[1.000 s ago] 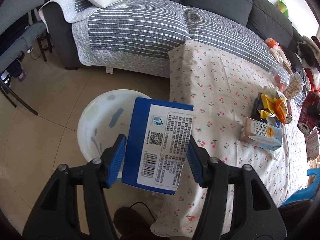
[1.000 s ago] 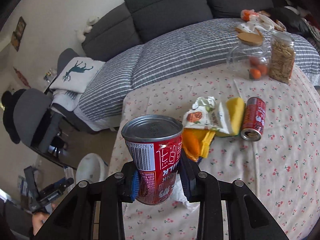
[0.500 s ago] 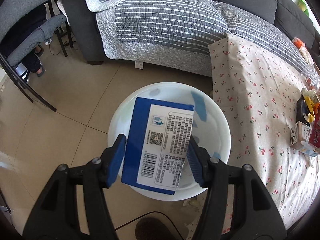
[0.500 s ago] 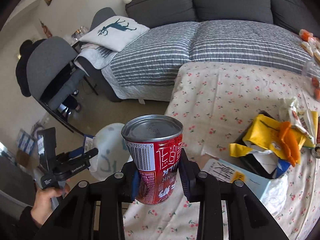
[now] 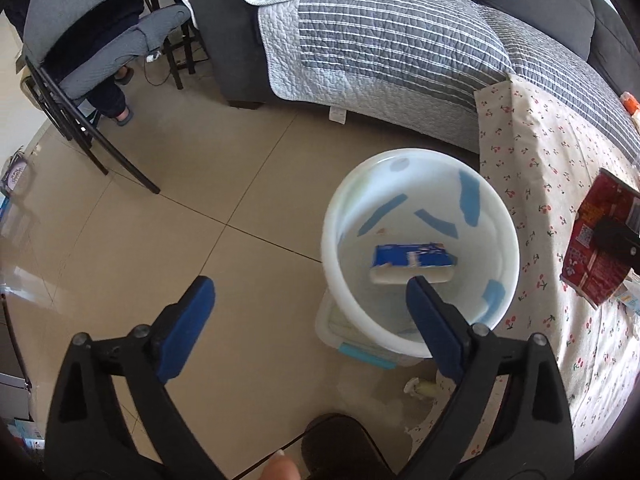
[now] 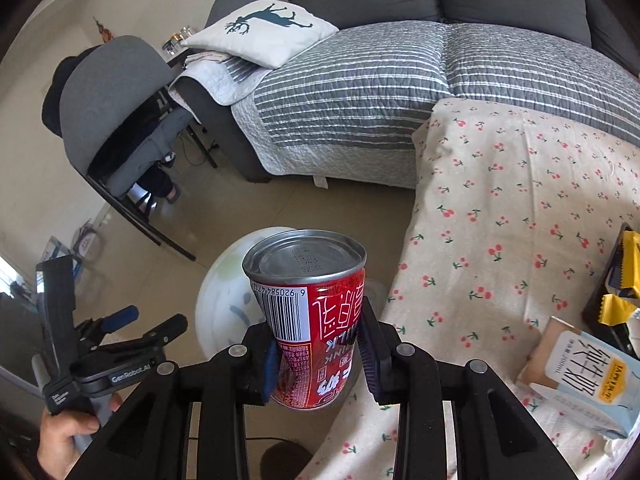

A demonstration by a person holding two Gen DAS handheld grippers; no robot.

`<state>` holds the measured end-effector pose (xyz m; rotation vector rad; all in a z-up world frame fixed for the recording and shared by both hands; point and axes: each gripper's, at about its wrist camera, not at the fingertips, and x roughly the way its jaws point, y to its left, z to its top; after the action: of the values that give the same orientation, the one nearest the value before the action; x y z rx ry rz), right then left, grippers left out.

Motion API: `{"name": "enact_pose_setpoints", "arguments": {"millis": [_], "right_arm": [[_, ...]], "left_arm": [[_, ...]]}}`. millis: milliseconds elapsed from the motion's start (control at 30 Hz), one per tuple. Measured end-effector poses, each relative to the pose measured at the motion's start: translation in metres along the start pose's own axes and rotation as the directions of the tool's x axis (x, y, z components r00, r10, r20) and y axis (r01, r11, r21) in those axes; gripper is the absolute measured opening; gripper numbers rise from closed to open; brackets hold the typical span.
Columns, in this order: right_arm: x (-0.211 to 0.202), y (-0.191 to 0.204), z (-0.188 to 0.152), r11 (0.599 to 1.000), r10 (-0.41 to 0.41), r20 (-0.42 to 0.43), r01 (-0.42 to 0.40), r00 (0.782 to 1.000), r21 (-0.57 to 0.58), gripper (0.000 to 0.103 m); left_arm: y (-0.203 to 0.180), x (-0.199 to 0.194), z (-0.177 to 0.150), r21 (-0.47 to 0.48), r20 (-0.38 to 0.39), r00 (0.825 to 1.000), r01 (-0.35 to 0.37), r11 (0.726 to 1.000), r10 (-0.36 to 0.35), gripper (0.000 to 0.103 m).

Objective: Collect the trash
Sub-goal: 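Lower the red can into the white bin and open the right tool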

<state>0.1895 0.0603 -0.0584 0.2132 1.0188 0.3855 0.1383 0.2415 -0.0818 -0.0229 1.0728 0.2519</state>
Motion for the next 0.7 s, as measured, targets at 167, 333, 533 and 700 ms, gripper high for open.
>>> {"name": "enact_pose_setpoints", "arguments": {"millis": [167, 333, 533, 700], "right_arm": [[0.033, 0.012, -0.001, 1.000, -0.001, -0.031, 0.001, 1.000, 0.007, 0.035], [0.055, 0.017, -0.002, 1.000, -0.002, -0.056, 0.003, 0.998, 0.029, 0.035], [0.058, 0.014, 0.003, 0.998, 0.006, -0.057, -0.002, 0.998, 0.064, 0.041], [0.033, 0.012, 0.008, 0.998, 0.014, -0.027, -0.013, 1.000, 0.055, 0.059]], "left_arm": [[0.014, -0.002, -0.002, -0.021, -0.018, 1.000, 0.008, 1.000, -0.008, 0.097], [0.015, -0.007, -0.001, -0.031, -0.003, 1.000, 0.018, 0.999, -0.018, 0.097], [0.009, -0.011, 0.001, -0.019, 0.007, 0.999, 0.032, 0.999, -0.032, 0.097], [0.002, -0.015, 0.000, 0.003, 0.011, 0.999, 0.036, 0.999, -0.036, 0.097]]}}
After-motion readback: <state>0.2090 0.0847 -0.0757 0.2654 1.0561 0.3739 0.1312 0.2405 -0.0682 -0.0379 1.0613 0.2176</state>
